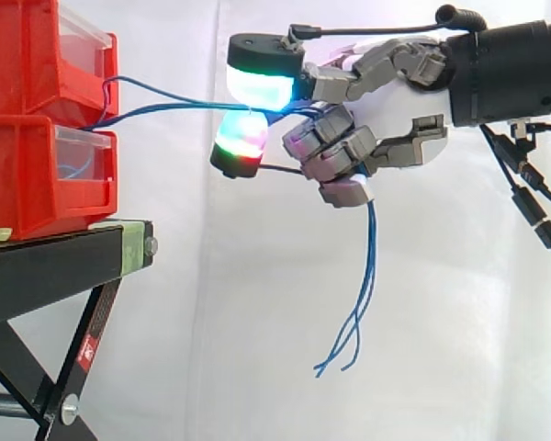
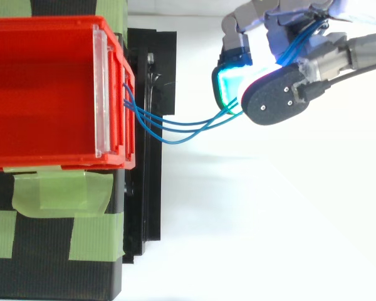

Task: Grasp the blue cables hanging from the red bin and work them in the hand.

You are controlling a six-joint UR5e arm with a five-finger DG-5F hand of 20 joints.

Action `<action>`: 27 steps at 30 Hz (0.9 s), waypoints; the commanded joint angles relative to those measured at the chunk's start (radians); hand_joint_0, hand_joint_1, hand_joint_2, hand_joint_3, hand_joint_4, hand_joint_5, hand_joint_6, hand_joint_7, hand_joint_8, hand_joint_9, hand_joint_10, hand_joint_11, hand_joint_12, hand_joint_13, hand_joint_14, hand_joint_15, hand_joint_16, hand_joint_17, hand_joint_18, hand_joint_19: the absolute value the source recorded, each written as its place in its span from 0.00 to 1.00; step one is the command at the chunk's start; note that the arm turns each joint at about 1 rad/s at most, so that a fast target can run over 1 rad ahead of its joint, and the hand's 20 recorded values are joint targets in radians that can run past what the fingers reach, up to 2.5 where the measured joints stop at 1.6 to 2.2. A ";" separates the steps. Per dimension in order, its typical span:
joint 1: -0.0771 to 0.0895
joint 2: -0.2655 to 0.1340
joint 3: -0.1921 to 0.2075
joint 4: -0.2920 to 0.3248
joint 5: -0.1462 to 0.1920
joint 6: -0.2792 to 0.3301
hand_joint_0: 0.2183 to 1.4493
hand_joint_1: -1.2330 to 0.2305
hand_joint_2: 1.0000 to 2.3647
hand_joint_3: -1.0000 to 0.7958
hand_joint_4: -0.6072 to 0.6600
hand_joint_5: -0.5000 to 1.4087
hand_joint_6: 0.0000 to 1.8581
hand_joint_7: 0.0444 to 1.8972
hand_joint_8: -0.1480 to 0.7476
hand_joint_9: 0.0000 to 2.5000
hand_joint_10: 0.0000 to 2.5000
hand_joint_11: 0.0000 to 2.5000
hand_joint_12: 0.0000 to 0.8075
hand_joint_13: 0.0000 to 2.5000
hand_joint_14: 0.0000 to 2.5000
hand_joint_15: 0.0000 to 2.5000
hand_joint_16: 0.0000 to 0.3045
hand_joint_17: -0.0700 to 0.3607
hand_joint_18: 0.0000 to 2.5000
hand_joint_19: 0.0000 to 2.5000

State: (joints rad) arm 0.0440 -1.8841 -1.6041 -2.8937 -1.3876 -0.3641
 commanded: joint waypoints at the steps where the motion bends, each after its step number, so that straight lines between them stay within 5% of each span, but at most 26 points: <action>1: -0.003 0.000 0.015 -0.016 0.001 -0.001 0.59 0.45 0.01 0.15 0.61 0.38 0.18 0.71 0.70 0.22 1.00 1.00 0.65 0.33 1.00 0.83 0.15 0.40 0.51 0.49; 18: -0.003 -0.001 0.023 -0.048 0.001 -0.032 0.51 0.46 0.00 0.00 0.61 0.36 0.12 0.72 0.69 0.21 1.00 1.00 0.66 0.33 1.00 0.83 0.15 0.40 0.50 0.49; 27: -0.003 -0.001 0.023 -0.050 -0.001 -0.038 0.52 0.44 0.00 0.03 0.61 0.36 0.11 0.72 0.69 0.21 1.00 1.00 0.66 0.33 1.00 0.83 0.15 0.40 0.49 0.50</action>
State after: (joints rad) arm 0.0414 -1.8851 -1.5816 -2.9430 -1.3882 -0.3980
